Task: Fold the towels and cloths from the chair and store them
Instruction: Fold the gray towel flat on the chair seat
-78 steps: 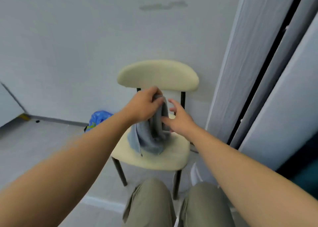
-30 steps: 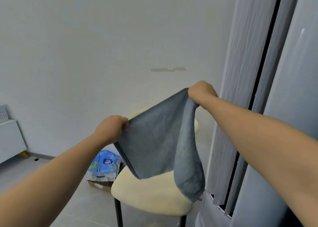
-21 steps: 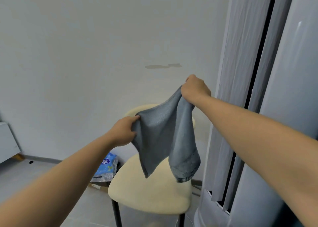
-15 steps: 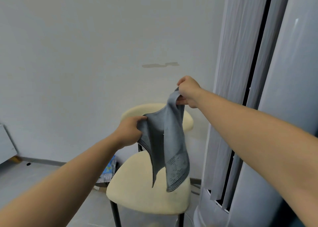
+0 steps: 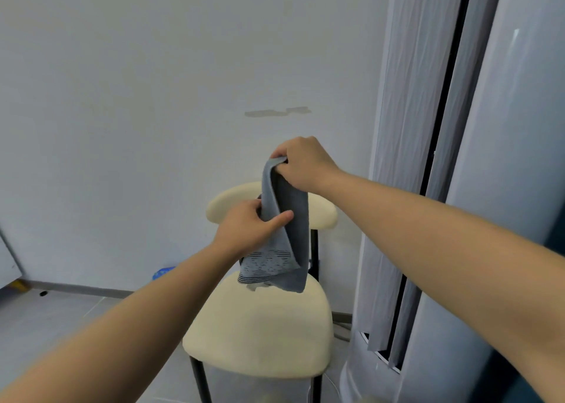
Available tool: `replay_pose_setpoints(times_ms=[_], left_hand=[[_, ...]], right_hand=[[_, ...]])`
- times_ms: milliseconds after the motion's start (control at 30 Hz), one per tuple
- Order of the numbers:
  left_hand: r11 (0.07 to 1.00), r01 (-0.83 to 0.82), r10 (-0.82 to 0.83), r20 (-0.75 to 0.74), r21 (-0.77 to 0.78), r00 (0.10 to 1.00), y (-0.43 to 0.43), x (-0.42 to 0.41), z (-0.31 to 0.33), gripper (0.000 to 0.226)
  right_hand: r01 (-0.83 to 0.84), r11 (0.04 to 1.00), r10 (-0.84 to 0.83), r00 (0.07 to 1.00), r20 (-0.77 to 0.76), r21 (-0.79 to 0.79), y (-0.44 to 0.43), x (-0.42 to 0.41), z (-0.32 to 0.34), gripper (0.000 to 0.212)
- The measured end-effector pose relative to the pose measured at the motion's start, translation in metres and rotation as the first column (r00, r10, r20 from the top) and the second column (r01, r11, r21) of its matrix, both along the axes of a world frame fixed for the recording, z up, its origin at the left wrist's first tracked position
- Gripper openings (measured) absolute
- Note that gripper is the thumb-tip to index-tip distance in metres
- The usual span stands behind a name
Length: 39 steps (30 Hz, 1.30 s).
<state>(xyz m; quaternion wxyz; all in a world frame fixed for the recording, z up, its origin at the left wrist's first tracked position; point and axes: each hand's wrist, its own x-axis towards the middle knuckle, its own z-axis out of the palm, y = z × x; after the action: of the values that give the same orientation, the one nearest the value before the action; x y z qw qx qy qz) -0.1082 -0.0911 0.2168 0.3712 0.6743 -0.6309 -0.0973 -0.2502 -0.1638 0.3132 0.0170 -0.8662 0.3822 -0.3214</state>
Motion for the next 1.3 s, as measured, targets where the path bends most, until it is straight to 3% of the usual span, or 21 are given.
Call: replay_pose_setpoints(times_ms=[33, 133, 200, 333, 433, 600, 767, 900, 1067, 1167, 1300], left_hand=[[1.000, -0.009, 0.009, -0.014, 0.011, 1.000, 0.000, -0.003, 0.000, 0.056], [0.999, -0.005, 0.007, -0.042, 0.037, 0.999, -0.003, -0.005, -0.003, 0.038], [0.997, -0.017, 0.020, -0.036, 0.076, 0.999, -0.004, 0.000, -0.005, 0.022], [0.988, -0.075, 0.075, 0.001, 0.133, 0.997, -0.009, 0.022, -0.008, 0.022], [0.981, -0.066, 0.046, 0.115, 0.184, 0.992, -0.010, 0.042, -0.006, 0.021], [0.984, 0.021, -0.073, 0.298, 0.175, 0.952, -0.009, 0.060, 0.004, 0.021], [0.971, 0.143, -0.205, 0.357, 0.193, 0.911, -0.005, 0.061, 0.016, 0.035], [0.923, 0.180, -0.314, 0.395, 0.340, 0.863, 0.000, 0.062, 0.021, 0.043], [0.933, 0.058, -0.230, 0.467, 0.355, 0.854, -0.003, 0.078, 0.019, 0.008], [0.957, 0.001, -0.142, 0.466, 0.290, 0.873, -0.003, 0.087, 0.017, 0.006], [0.986, -0.028, -0.035, 0.366, 0.164, 0.930, 0.000, 0.098, 0.015, 0.018]], right_hand=[[0.025, 1.000, -0.025, 1.000, 0.003, -0.004, -0.001, 0.002, -0.001, 0.021], [0.106, 0.994, -0.106, 0.994, -0.007, 0.033, -0.005, 0.002, -0.003, 0.046], [0.150, 0.987, -0.150, 0.989, -0.004, 0.050, -0.006, -0.002, -0.005, 0.050], [0.267, 0.953, -0.256, 0.963, -0.085, 0.147, -0.013, -0.022, -0.007, 0.041], [0.349, 0.919, -0.330, 0.936, -0.127, 0.186, -0.014, -0.040, -0.007, 0.038], [0.500, 0.854, -0.401, 0.808, -0.432, 0.143, -0.018, -0.053, -0.015, 0.012], [0.600, 0.773, -0.341, 0.666, -0.664, 0.205, -0.021, -0.050, -0.021, 0.029], [0.653, 0.737, -0.363, 0.601, -0.712, 0.175, -0.023, -0.055, -0.023, 0.021], [0.655, 0.743, -0.359, 0.567, -0.741, 0.141, -0.027, -0.057, -0.023, 0.009], [0.661, 0.746, -0.393, 0.541, -0.743, 0.086, -0.026, -0.060, -0.024, 0.002], [0.656, 0.754, -0.431, 0.515, -0.741, 0.018, -0.026, -0.063, -0.025, 0.010]])
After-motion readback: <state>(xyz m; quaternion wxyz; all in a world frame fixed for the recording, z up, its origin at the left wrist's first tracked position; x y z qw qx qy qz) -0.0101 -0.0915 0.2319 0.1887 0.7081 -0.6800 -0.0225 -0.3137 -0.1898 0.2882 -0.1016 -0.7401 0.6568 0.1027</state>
